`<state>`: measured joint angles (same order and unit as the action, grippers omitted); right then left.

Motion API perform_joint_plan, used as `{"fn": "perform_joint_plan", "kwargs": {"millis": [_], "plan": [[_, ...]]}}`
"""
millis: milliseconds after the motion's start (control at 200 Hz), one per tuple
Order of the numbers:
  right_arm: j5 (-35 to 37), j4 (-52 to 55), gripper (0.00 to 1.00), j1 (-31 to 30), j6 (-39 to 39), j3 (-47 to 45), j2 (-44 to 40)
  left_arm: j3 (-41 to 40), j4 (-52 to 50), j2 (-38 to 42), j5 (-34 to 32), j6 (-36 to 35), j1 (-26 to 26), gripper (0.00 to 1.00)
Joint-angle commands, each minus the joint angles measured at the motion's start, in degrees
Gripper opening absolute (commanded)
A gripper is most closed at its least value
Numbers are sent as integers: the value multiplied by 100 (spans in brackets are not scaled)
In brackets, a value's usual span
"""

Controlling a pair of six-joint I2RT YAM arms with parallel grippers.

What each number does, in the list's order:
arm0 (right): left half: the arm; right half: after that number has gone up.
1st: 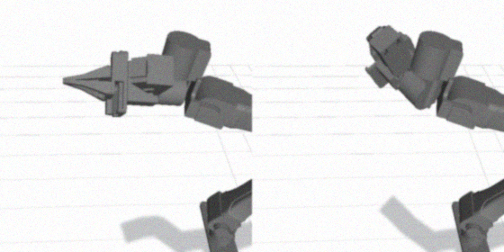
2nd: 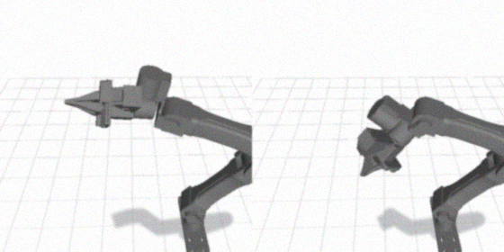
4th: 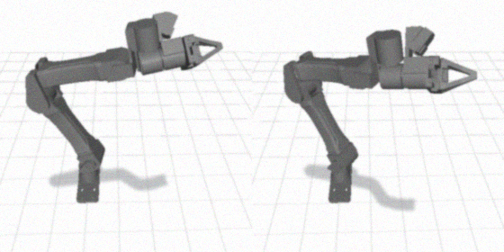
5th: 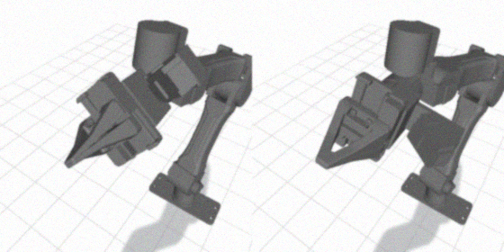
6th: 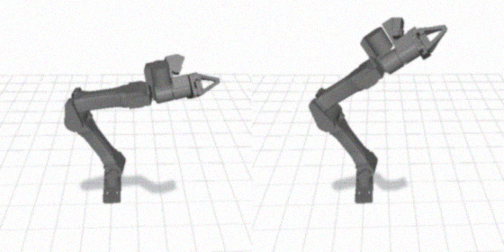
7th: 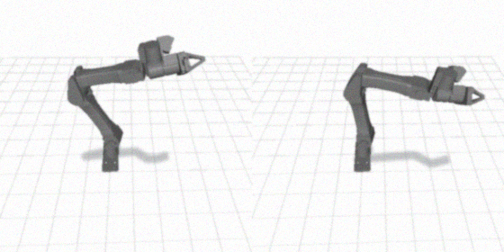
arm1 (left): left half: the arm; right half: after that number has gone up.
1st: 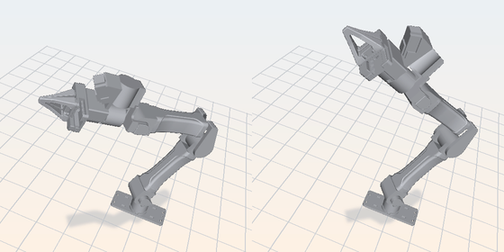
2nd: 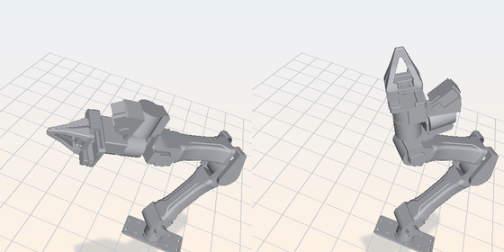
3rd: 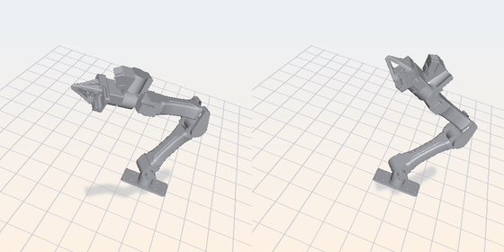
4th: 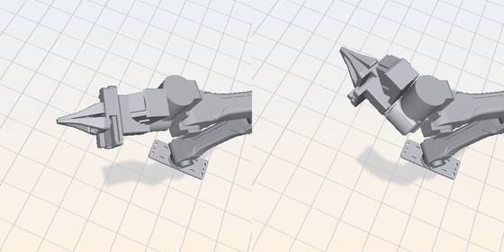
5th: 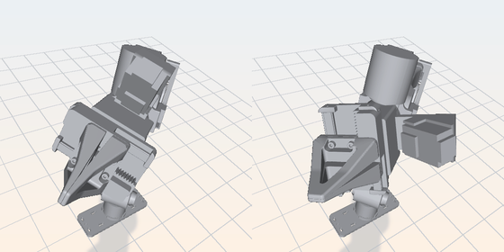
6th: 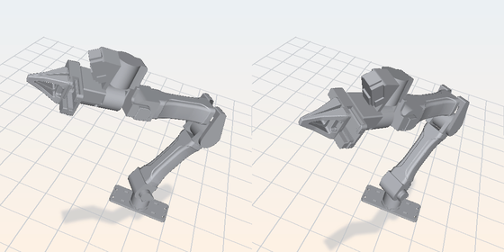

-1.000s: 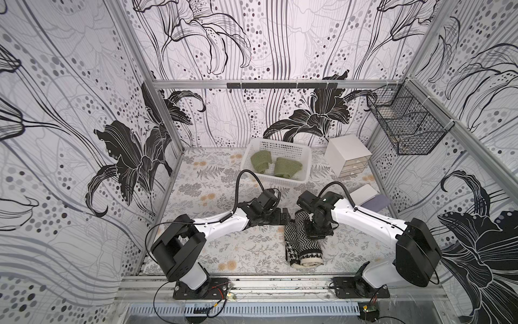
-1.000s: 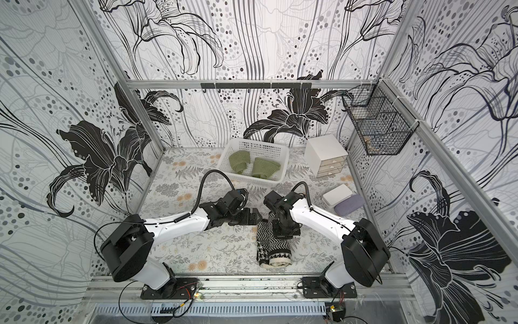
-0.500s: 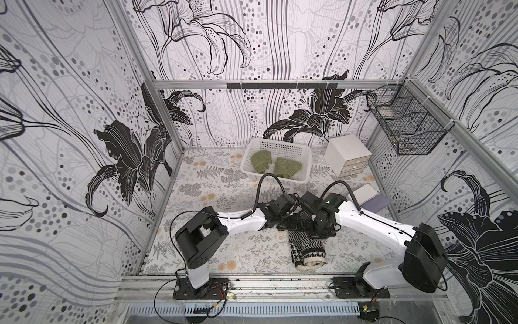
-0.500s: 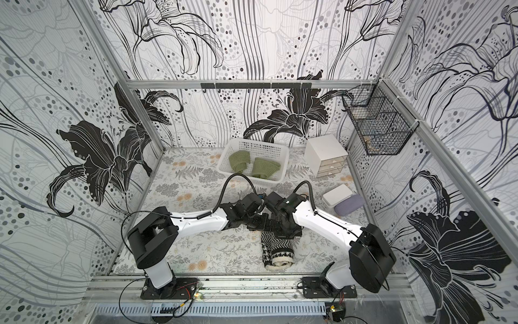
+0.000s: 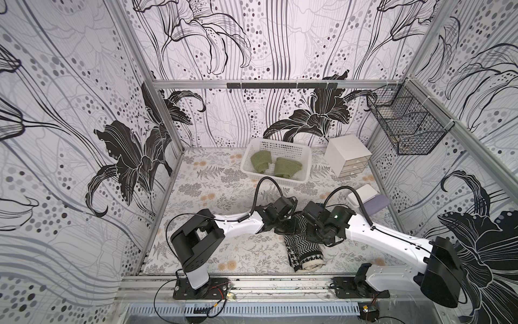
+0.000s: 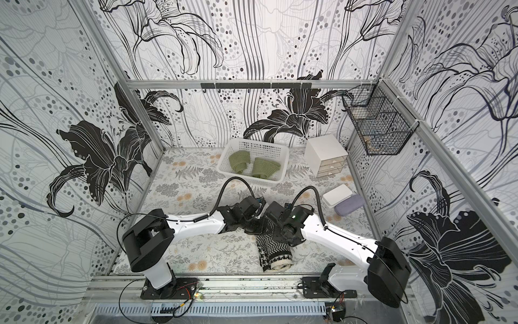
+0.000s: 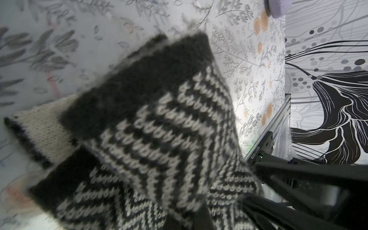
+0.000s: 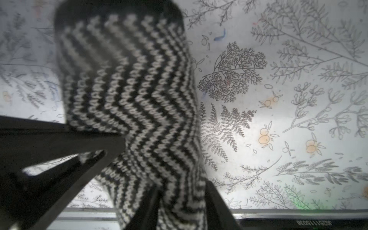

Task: Roll up the scarf and place it into the basket
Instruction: Roll the scarf at the center of the board, then pick up the scarf at the center of the board.

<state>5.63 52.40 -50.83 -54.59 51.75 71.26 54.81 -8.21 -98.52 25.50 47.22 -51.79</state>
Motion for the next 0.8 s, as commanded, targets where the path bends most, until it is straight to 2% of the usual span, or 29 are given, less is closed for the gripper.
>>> {"fn": "perform_joint_plan", "kwargs": {"millis": [0,180,345,516,676,706,741,761,796], "plan": [[-26,50,54,33,174,86,-48,-430,53,-70,-95,124,-15,0],[-1240,-671,66,171,684,-115,231,-1219,802,442,-124,381,-15,0],[-2178,-1460,69,211,844,-430,731,-1820,912,733,-333,467,-15,0],[-2267,-2205,72,205,532,-960,1001,-2442,1549,622,-346,855,-15,0],[-2433,-2882,74,128,364,-1279,1311,-2703,2052,218,-250,966,-15,0],[-2482,-2980,72,110,374,-1271,1371,-2694,2087,131,-228,952,-15,0],[-2576,-3100,64,73,430,-1239,1449,-2674,2155,32,-205,915,-15,0],[-2619,-3192,56,46,452,-1229,1489,-2664,2184,-35,-197,896,-15,0],[-2763,-3389,32,22,469,-1227,1561,-2628,2217,-130,-171,888,-7,0]]}}
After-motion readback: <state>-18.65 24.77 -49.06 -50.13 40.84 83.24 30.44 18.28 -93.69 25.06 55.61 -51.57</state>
